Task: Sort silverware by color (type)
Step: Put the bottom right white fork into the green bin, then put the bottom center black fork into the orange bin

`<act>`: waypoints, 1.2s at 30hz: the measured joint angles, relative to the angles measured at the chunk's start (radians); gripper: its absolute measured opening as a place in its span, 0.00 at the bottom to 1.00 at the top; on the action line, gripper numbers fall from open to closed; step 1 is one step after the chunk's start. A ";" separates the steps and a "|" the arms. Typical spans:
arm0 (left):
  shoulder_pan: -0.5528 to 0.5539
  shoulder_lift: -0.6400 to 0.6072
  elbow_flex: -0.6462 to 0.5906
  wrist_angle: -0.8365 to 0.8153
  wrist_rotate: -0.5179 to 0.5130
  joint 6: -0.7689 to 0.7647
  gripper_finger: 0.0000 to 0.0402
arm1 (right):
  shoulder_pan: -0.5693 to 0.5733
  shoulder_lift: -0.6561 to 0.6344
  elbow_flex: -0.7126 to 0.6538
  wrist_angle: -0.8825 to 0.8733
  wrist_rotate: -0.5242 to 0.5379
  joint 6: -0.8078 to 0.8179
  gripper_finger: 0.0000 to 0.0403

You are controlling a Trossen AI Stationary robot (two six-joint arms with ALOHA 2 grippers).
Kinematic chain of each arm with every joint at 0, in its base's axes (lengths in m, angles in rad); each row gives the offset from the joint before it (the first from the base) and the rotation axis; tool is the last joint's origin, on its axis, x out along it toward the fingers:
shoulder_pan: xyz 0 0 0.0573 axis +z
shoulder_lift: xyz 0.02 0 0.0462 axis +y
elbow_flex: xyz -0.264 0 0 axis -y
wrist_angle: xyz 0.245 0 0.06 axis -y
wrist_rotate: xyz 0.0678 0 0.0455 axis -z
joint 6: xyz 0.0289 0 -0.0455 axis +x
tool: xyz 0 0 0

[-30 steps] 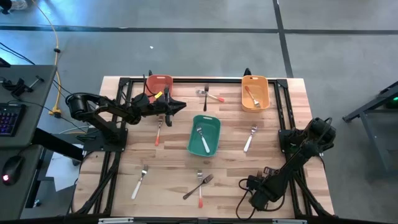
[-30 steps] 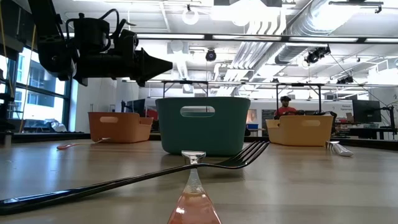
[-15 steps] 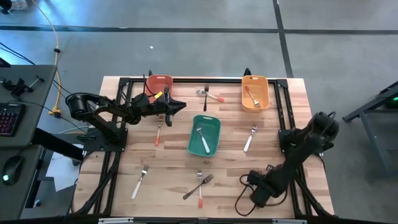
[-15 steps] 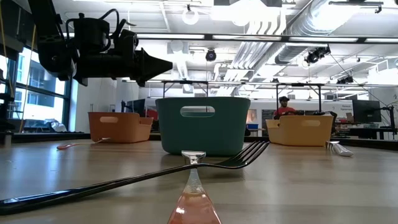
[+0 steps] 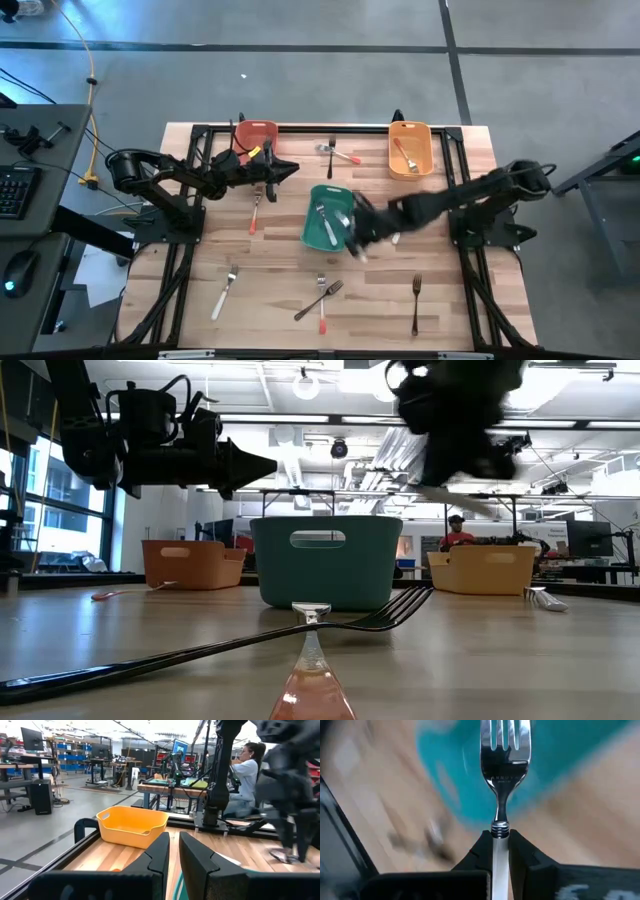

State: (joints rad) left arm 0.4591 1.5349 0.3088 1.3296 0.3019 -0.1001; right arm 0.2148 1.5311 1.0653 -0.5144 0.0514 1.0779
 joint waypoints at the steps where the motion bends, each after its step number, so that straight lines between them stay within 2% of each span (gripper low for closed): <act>1: 0.000 0.000 0.000 0.000 0.000 -0.001 0.08 | -0.032 0.000 0.000 0.044 0.013 0.002 0.01; 5: 0.000 0.000 0.000 0.000 0.000 -0.001 0.08 | -0.132 0.008 0.000 0.179 0.018 0.017 0.01; 10: 0.000 0.000 0.000 -0.001 0.000 -0.001 0.08 | -0.206 0.098 0.001 0.286 -0.075 0.003 0.01; 15: 0.000 0.000 0.000 -0.002 0.000 0.000 0.08 | -0.244 0.185 0.000 0.308 -0.138 -0.025 0.01; 18: 0.000 0.000 0.000 -0.002 0.000 0.000 0.08 | -0.256 0.211 0.000 0.310 -0.141 -0.043 0.01; 21: 0.000 0.000 0.000 -0.002 0.000 -0.001 0.08 | -0.264 0.225 0.000 0.309 -0.157 -0.068 0.05; 25: 0.000 0.000 0.000 -0.002 0.000 -0.001 0.08 | -0.272 0.222 0.000 0.309 -0.157 -0.122 0.17; 28: 0.000 0.000 0.000 -0.006 0.003 -0.001 0.08 | -0.276 0.197 0.000 0.316 -0.165 -0.239 0.24; 31: 0.000 0.000 0.000 -0.021 0.015 0.005 0.08 | -0.262 0.144 0.000 0.313 -0.111 -0.426 0.24; 33: 0.000 -0.005 0.000 -0.035 0.016 0.005 0.08 | -0.243 0.113 0.000 0.287 -0.057 -0.550 0.19; 36: -0.002 -0.024 0.001 -0.058 0.026 0.008 0.05 | -0.228 0.078 -0.026 0.298 -0.012 -0.697 0.04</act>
State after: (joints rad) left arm 0.4569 1.5106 0.3101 1.2714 0.3283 -0.0921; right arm -0.0127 1.6093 1.0388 -0.2164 0.0392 0.3813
